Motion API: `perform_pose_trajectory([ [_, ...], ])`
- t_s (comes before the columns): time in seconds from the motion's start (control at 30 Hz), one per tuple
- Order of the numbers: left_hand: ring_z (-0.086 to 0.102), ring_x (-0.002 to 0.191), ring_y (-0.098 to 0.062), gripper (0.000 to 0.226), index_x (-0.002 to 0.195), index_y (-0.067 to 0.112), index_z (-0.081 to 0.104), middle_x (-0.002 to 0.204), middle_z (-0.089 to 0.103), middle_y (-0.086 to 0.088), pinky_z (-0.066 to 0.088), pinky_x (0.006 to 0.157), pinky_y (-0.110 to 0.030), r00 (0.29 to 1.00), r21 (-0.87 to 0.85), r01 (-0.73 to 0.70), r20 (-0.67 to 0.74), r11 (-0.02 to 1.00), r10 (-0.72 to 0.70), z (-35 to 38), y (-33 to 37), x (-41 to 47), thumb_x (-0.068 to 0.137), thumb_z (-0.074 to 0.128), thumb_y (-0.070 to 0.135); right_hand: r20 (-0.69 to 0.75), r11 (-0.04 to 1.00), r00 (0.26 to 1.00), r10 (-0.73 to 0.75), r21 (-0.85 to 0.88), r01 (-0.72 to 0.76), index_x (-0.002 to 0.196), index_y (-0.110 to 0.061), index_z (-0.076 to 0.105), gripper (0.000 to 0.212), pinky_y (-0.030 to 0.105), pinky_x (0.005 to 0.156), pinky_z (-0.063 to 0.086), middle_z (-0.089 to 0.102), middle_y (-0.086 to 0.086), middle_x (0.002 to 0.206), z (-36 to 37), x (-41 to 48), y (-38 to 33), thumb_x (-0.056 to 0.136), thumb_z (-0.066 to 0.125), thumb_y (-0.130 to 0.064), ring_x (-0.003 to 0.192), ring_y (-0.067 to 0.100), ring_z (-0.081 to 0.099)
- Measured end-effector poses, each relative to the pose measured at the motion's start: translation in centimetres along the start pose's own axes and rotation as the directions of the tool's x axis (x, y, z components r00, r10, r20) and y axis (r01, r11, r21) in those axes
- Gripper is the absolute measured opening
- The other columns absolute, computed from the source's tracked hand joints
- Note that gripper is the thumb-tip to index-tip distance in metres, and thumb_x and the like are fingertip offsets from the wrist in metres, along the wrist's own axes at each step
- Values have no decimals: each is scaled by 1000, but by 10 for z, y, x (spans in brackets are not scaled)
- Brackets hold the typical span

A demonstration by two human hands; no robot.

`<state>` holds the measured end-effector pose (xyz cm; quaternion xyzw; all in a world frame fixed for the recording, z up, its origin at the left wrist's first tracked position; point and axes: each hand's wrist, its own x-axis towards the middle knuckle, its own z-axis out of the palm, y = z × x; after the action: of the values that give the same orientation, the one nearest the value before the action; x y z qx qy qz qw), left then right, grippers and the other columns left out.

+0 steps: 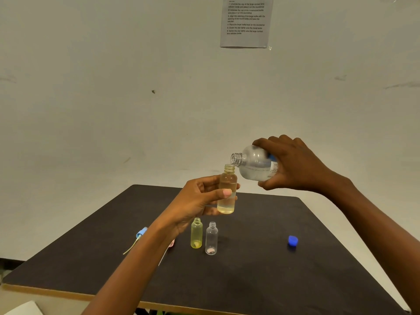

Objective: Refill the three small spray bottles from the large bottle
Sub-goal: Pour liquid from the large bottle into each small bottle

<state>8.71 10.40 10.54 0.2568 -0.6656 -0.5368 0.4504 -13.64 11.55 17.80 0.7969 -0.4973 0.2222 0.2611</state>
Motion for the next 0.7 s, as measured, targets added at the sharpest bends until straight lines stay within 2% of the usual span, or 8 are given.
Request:
perform_pose_trajectory([
  [0.13, 70, 99, -17, 32, 115, 18, 63, 109, 72, 1, 56, 65, -24, 1000, -20, 8, 2, 1000, -8, 3, -4, 3, 84, 64, 13, -13, 999, 1000, 23, 49, -22, 123, -23, 47, 79, 33, 74, 35, 58, -3, 96, 11, -5, 4, 51, 63, -52, 84, 18, 47],
  [0.3, 69, 102, -21, 33, 117, 15, 63, 111, 71, -1, 58, 80, -35, 1000, -45, 31, 5, 999, -31, 8, -15, 8, 84, 64, 10, -33, 985, 995, 92, 146, -86, 121, -24, 47, 79, 34, 77, 36, 56, -8, 94, 33, -18, 8, 51, 63, -56, 83, 15, 48],
  [0.43, 69, 101, -22, 34, 117, 14, 62, 112, 71, -3, 58, 80, -33, 998, -62, 62, 12, 996, -61, 12, -29, 14, 84, 64, 9, -12, 954, 989, 150, 265, -142, 118, -28, 46, 79, 30, 74, 36, 53, -13, 92, 59, -30, 10, 50, 55, -66, 79, 10, 49],
  [0.57, 68, 102, -23, 40, 120, 14, 61, 113, 70, -5, 56, 87, -41, 994, -83, 108, -22, 991, -110, 16, -52, 23, 81, 68, 11, 27, 857, 964, 263, 452, -247, 107, -35, 46, 68, 35, 77, 48, 58, -18, 91, 91, -46, 12, 48, 63, -65, 80, 9, 58],
  [0.63, 67, 105, -22, 40, 120, 16, 61, 114, 70, -3, 54, 91, -44, 992, -66, 116, -37, 991, -118, 19, -66, 29, 81, 68, 12, 47, 772, 937, 345, 554, -311, 103, -34, 47, 67, 27, 74, 50, 59, -20, 93, 107, -56, 14, 47, 66, -66, 83, 7, 61],
  [0.7, 66, 106, -19, 40, 120, 16, 61, 114, 70, -1, 53, 92, -39, 991, -32, 119, -57, 992, -121, 24, -83, 36, 81, 68, 11, 75, 651, 900, 430, 665, -366, 104, -32, 50, 70, 15, 72, 46, 60, -21, 96, 126, -67, 15, 45, 68, -66, 88, 1, 61],
])
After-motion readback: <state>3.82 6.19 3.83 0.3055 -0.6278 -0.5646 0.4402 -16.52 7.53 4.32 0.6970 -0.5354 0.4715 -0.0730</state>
